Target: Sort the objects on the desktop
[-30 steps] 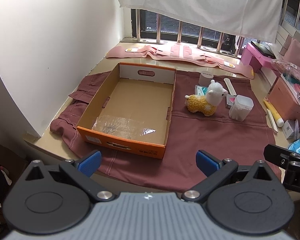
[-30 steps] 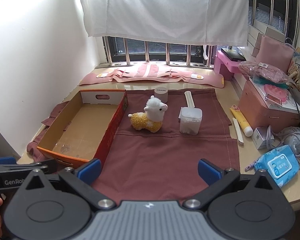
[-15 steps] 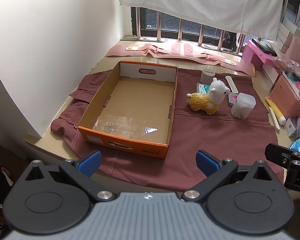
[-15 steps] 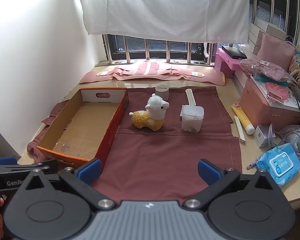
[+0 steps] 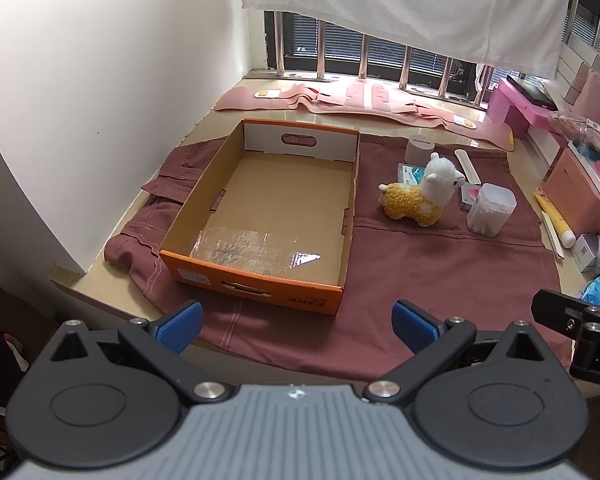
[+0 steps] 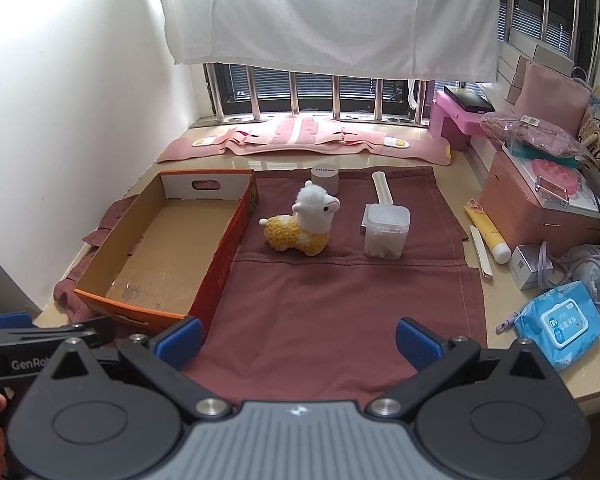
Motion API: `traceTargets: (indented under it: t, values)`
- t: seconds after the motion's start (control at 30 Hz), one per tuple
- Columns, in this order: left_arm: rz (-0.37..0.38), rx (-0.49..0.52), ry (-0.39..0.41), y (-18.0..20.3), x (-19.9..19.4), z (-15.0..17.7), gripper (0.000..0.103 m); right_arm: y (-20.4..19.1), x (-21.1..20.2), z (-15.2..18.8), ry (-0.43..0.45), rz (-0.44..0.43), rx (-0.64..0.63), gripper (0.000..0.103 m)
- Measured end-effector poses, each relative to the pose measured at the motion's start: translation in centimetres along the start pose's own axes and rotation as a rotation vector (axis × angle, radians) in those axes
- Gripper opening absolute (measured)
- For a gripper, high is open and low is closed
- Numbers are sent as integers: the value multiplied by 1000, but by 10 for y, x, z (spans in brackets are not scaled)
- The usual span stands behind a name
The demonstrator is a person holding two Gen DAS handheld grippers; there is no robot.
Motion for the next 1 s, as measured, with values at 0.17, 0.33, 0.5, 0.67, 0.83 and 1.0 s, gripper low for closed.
traceTargets:
  t: [0.17,0.33,0.5,0.67,0.83,1.0]
  values:
    - [0,1,-2,-3,0,1,103,-2,0,0,-1,3,2,103]
    - [2,2,-3,-6,1,2,103,-3,0,0,2,10,3,103]
    - [2,12,1,-9,2,0,103,-5,0,-1,5,17,3,103]
    - [1,18,9,-15,2,-2,103,-7,0,-1,11,27,2,103]
    - [8,26,8,-20,2,-2,103,-10,-2,0,15,36,1,103]
    - [20,38,11,-25,1,-2,103,-16,-5,2,14,20,12,103]
Point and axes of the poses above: each gripper's, at about its wrist camera, not at the fingertips, and x roughly the way its jaws point, y to its right, z to its underside, the point moved 8 cm from there along x, roughly the way its jaws point, and after that the axes turned 11 degrees about y, right-handed, at the moved point
